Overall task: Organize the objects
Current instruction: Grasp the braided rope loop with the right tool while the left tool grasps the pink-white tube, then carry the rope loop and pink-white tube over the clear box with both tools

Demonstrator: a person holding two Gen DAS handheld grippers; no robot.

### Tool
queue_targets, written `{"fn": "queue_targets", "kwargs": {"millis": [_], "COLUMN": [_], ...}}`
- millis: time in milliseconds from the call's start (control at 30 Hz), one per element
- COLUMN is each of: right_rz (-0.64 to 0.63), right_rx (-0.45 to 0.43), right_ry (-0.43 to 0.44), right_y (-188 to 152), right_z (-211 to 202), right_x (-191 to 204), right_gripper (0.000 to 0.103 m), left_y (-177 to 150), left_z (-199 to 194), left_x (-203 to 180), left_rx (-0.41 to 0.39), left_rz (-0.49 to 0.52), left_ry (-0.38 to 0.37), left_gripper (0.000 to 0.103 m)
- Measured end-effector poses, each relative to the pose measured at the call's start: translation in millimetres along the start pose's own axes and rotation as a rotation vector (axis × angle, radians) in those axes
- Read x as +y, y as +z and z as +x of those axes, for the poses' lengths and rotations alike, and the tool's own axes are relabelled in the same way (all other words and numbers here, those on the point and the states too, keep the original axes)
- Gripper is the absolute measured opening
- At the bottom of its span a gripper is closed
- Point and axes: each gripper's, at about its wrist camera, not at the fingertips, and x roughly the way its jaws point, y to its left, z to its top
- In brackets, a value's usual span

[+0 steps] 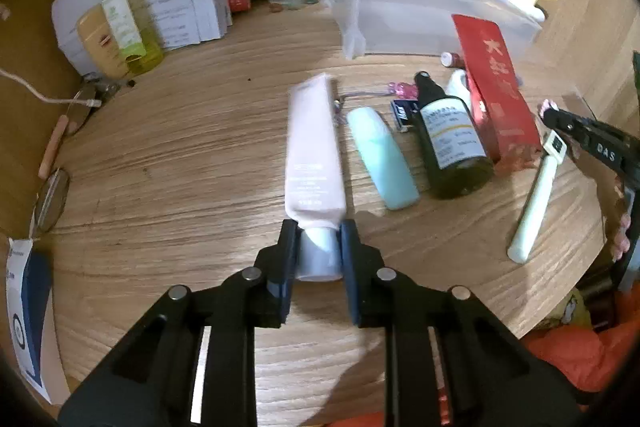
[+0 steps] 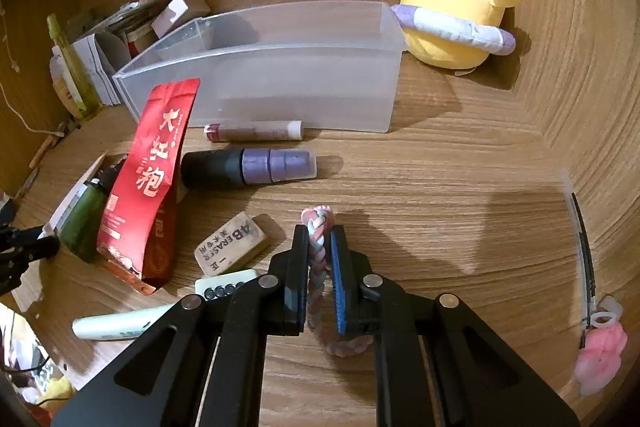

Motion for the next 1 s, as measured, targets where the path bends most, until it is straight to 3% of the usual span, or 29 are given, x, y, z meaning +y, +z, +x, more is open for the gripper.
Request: {"fn": "queue_targets", "kwargs": {"millis": [400, 800, 933, 1000], "right_rz": [0.014, 0.012, -0.006, -0.010], "right_rx": [-0.068, -0.182, -0.140, -0.101], "right_ry": [0.006, 0.010, 0.055, 0.064], "right_y": [6, 31, 32, 29], "right_z": [-22, -49, -47, -40], "right_x": [-4, -1, 1, 1], "right_gripper": [0.009, 0.009, 0.010, 0.017], "left_y": [17, 52, 60, 65], "left_z": [-26, -54, -56, -55], "left_x": [10, 1, -3, -6], "left_rx": [-0.122, -0.281, -0.304, -0.313], "left_rz": [-0.065, -0.056, -0.050, -0.045], "left_ry": [0.034, -0.008, -0.030, -0.039], "left_gripper": [0.021, 0.021, 0.021, 0.021]}}
